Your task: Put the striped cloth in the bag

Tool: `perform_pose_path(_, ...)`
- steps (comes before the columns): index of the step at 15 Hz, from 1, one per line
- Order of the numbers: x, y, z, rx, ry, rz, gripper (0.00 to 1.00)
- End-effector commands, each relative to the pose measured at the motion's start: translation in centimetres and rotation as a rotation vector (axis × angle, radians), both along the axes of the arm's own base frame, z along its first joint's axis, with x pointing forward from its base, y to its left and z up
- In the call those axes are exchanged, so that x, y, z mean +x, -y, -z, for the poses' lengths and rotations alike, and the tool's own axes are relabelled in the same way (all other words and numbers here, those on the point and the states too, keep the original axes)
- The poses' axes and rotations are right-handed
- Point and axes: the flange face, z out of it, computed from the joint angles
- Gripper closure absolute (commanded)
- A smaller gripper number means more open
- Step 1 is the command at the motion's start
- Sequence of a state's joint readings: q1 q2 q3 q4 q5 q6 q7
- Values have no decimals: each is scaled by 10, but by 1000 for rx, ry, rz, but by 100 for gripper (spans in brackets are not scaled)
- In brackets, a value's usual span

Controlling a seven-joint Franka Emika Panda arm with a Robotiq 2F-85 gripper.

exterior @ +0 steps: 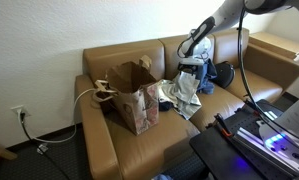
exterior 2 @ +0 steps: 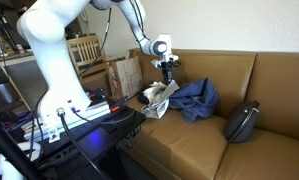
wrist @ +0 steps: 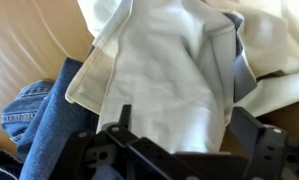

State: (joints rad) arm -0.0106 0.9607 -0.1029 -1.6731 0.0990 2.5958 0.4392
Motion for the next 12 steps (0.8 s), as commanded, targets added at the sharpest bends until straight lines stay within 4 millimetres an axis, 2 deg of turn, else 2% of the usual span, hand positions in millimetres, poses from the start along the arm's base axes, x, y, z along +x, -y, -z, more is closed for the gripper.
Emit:
perform_pose_path(1,24,9,27,-41,119,34,0)
perform_pose_path(5,36,1,36,-170,253,-38,0)
perform_pose_path(8,31,-7,41,-167,159,-51,0)
perform_pose_path(9,29,-12,42,-154,131,-55,10)
perform_pose_path(10,26,-15,42,-133,91,-59,5)
perform_pose_path(11,26,-14,43,-131,61,-54,30)
perform_pose_path(12,24,-13,45,-135,39,-38,30)
